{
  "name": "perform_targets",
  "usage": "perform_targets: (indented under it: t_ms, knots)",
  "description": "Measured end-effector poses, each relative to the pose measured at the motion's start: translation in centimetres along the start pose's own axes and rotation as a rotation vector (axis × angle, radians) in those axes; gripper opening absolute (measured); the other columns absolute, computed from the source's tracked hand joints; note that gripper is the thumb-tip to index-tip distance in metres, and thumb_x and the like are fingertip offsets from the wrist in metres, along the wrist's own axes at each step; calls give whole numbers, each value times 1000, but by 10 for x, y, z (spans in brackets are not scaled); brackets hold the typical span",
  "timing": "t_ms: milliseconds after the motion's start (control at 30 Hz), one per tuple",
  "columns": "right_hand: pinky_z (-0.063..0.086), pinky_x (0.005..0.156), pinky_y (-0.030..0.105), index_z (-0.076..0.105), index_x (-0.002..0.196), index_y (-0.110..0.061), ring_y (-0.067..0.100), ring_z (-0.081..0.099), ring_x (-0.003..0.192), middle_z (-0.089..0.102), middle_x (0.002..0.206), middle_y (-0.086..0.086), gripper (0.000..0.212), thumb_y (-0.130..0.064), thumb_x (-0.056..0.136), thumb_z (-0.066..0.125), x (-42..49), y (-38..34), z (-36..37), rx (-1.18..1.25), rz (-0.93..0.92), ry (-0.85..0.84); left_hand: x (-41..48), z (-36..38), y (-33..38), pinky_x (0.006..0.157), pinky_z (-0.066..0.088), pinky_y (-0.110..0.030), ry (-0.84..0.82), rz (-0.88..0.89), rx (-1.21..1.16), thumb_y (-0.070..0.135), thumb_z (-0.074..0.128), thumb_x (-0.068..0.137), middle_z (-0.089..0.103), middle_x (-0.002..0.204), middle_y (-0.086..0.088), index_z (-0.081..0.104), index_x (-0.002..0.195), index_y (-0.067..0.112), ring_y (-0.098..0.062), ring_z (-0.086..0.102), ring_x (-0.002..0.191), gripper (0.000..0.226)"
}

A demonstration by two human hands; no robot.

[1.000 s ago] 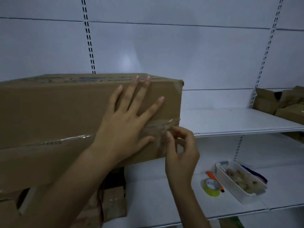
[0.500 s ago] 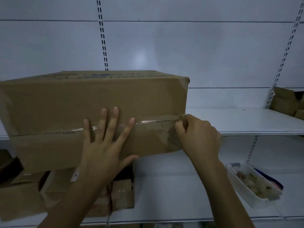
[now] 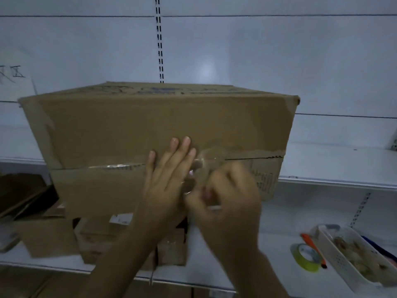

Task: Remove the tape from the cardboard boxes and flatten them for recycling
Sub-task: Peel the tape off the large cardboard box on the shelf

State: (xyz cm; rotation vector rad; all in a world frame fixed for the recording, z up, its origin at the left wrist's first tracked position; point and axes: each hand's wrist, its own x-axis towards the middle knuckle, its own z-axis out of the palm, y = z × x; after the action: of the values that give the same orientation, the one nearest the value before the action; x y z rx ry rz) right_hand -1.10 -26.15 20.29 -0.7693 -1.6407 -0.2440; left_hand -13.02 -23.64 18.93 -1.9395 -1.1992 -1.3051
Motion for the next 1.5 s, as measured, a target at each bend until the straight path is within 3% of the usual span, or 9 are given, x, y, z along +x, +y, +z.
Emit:
perform_targets:
  t_ms: [133, 233, 400, 600, 800, 967, 1100, 1233, 1500]
  knots:
    - [30, 52, 32, 36, 58, -15, 20, 36, 55, 39, 62, 1, 33, 6, 59, 61, 14, 40, -7, -21, 222, 147, 1, -15, -6, 118, 3, -42, 45, -8, 2, 24, 52, 90, 33, 147, -8, 56, 126, 9, -21, 24, 142, 39]
    - [39, 50, 37, 47, 65, -10, 20, 42, 57, 44, 67, 2, 29, 14, 61, 63, 11, 31, 10, -11, 227, 127, 0, -12, -1, 118, -2, -44, 33, -22, -42, 30, 38, 98, 32, 149, -10, 54, 128, 14, -21, 21, 145, 38]
    - [44, 65, 35, 64, 91, -11, 19, 48, 79, 54, 91, 4, 12, -17, 81, 63, -5, 15, 23, -42, 116, -108, 2, -7, -4, 115, -5, -58, 52, -79, -13, 45, 19, 102, 26, 152, -12, 56, 126, 26, -28, 15, 146, 48]
    - [49, 67, 35, 63, 80, -7, 18, 55, 84, 56, 95, 0, 17, -10, 85, 47, -3, 23, 9, 369, 91, -332, 11, -3, 0, 109, 17, -65, 270, -246, -23, 50, 60, 85, 44, 144, -9, 74, 93, 23, -27, 32, 139, 32]
    - [38, 61, 18, 64, 69, -5, 15, 52, 65, 59, 69, 3, 24, -8, 83, 44, 31, 41, -2, 211, -9, 6, 22, 18, 9, 105, 29, -63, 357, -318, 252, 66, 60, 77, 43, 144, -13, 60, 76, 9, -30, 34, 137, 57]
    - [41, 93, 32, 66, 109, 0, 28, 53, 105, 59, 117, 21, 28, -7, 87, 50, 28, 50, 29, -15, -177, 91, 16, 18, 3, 106, 27, -68, 393, -217, 193, 26, 59, 88, 52, 134, -18, 61, 68, -1, -41, 37, 133, 33]
    - [38, 99, 38, 54, 130, -7, 31, 45, 122, 36, 141, 19, 40, -10, 90, 54, 10, 60, 45, -206, -289, 62, 8, -18, -11, 106, 41, -33, 541, -453, -163, 10, 52, 95, 60, 126, -10, 62, 87, 13, -17, 52, 124, 12]
    - [36, 100, 40, 52, 131, -5, 34, 44, 123, 37, 142, 23, 42, -11, 90, 54, 9, 63, 47, -277, -297, 85, -15, -70, -59, 95, 48, -48, 780, -1080, -268, 22, 51, 98, 63, 112, -14, 64, 103, 11, -19, 60, 101, 18]
    - [17, 113, 59, 37, 137, 2, 44, 12, 141, 18, 147, 36, 58, -12, 86, 59, -9, 17, 61, -92, -22, 24, -19, -62, -47, 62, 50, -11, 784, -1002, -336, 24, 71, 85, 69, 81, 7, 67, 93, 21, 2, 64, 72, 9]
